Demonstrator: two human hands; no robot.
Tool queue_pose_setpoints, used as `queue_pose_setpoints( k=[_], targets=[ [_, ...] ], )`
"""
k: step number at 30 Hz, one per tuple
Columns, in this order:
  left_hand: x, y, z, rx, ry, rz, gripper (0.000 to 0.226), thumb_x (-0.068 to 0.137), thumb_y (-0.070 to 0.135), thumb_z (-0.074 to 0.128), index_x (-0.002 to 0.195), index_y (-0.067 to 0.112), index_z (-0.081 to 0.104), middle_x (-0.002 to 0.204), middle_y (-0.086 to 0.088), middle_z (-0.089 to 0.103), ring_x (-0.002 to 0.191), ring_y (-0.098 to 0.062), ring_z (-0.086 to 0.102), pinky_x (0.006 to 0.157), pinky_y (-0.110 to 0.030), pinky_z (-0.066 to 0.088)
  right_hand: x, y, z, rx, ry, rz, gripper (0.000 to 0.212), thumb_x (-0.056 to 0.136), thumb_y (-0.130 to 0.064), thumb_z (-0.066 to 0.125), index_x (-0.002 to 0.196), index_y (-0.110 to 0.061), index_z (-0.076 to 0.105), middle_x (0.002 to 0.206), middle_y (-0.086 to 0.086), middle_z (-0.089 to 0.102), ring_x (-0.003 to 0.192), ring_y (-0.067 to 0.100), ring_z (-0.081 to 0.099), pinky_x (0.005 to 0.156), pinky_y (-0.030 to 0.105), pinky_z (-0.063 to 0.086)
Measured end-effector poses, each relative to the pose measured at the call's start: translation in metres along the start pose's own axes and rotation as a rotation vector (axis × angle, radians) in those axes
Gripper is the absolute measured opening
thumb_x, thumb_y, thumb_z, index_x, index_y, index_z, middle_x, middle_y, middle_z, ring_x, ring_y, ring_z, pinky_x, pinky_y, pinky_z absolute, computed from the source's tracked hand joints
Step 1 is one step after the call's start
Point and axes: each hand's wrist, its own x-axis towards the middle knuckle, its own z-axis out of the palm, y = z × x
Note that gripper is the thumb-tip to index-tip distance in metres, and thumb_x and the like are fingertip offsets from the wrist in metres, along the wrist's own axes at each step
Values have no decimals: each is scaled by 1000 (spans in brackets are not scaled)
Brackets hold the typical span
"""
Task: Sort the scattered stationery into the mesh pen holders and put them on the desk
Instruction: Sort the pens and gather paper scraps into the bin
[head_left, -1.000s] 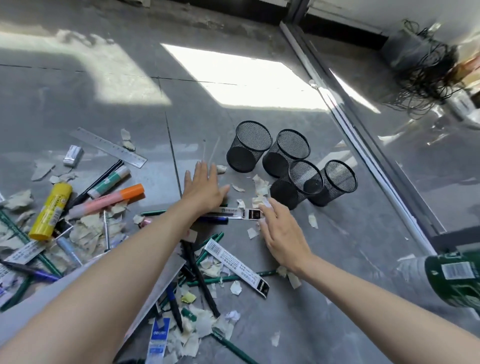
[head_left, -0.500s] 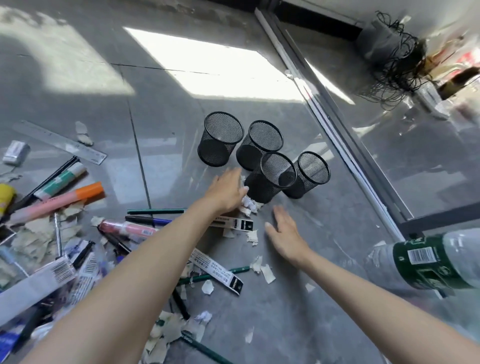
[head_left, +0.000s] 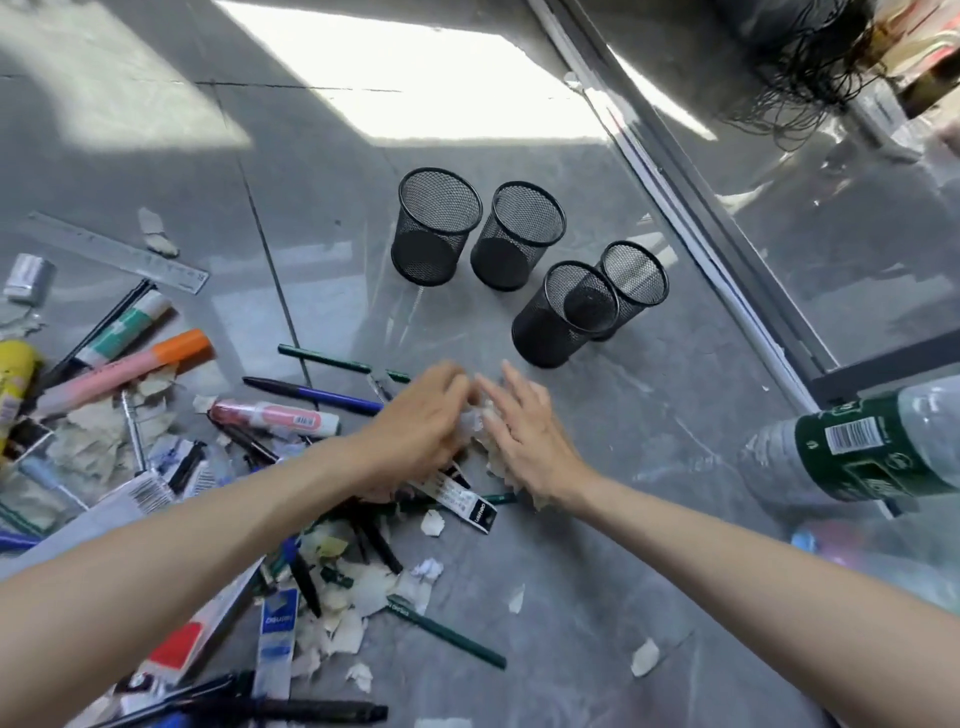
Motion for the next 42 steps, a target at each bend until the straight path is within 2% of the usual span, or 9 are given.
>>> queue_pose_setpoints(
  k=[7, 10, 13, 17, 20, 26, 32, 36, 42],
  targets=[
    [-29, -26, -33, 45, -196, -233, 83, 81, 33, 70, 145, 13, 21, 144, -12, 22, 134, -25, 25, 110, -24, 15, -27, -1, 11, -359, -241, -130, 53, 100, -46, 23, 149, -38, 7, 159, 5, -12, 145, 25, -18, 118, 44, 0],
    [-36, -29, -45, 33, -237, -290, 79, 83, 19, 67, 146, 14, 20, 146, -12, 21, 135, -26, 25, 111, -25, 17, -48, 1, 10, -398, -248, -273, 65, 91, -57, 3, 149, -32, 19, 159, 12, 2, 147, 28, -1, 119, 41, 8],
    [-37, -25, -46, 96, -174, -240, 74, 79, 0, 59, 145, 9, 27, 145, -17, 26, 133, -32, 32, 108, -31, 25, -69, 8, 10, -327, -67, -393, 60, 99, -49, 12, 144, -21, 37, 156, 12, 20, 144, 21, 17, 112, 30, 19],
    [-43, 15, -12, 28, -245, -278, 64, 97, 19, 43, 150, 7, 10, 157, -15, 5, 145, -26, 10, 115, -29, 12, -81, 22, 18, -59, 55, 43, 62, 99, -42, 28, 151, -22, 1, 157, -4, -19, 144, 10, -17, 117, 26, -3],
    [-43, 51, 15, -59, -370, -237, 66, 101, 29, 35, 150, 4, -3, 157, -15, -9, 146, -24, -7, 114, -24, -3, -82, 28, 16, 148, 49, 421, 68, 101, -37, 30, 150, -15, -12, 154, 0, -29, 144, 15, -18, 118, 31, -6],
    [-34, 59, 20, -110, -328, -221, 75, 99, 33, 40, 149, 4, -6, 156, -13, -17, 144, -19, -15, 112, -21, -9, -105, 23, 25, 29, -94, 59, 65, 102, -28, 30, 149, -17, -14, 150, -7, -31, 138, -1, -25, 116, 23, -9],
    [-32, 56, 29, 114, -396, -279, 78, 98, 45, 36, 149, 9, -10, 156, -11, -18, 144, -22, -17, 115, -37, -8, -127, 29, 24, -74, 53, 617, 73, 100, -43, 26, 148, -8, -17, 154, 7, -29, 144, 18, -21, 118, 40, -7],
    [-25, 92, 45, -253, -315, -327, 74, 98, 38, 40, 150, 9, -3, 158, -7, -9, 145, -18, -12, 116, -36, -5, -141, 27, 37, 23, 179, 982, 71, 99, -47, 25, 150, -11, -10, 156, 6, -22, 145, 18, -16, 113, 55, -7],
    [-50, 89, 49, -74, -311, -247, 84, 92, 33, 51, 150, 18, -7, 157, -2, -15, 144, -18, -17, 115, -38, -9, -150, 6, 57, 281, 366, 1200, 69, 97, -46, 29, 151, -12, 3, 158, 12, -11, 146, 23, -8, 113, 51, -2]
  ],
)
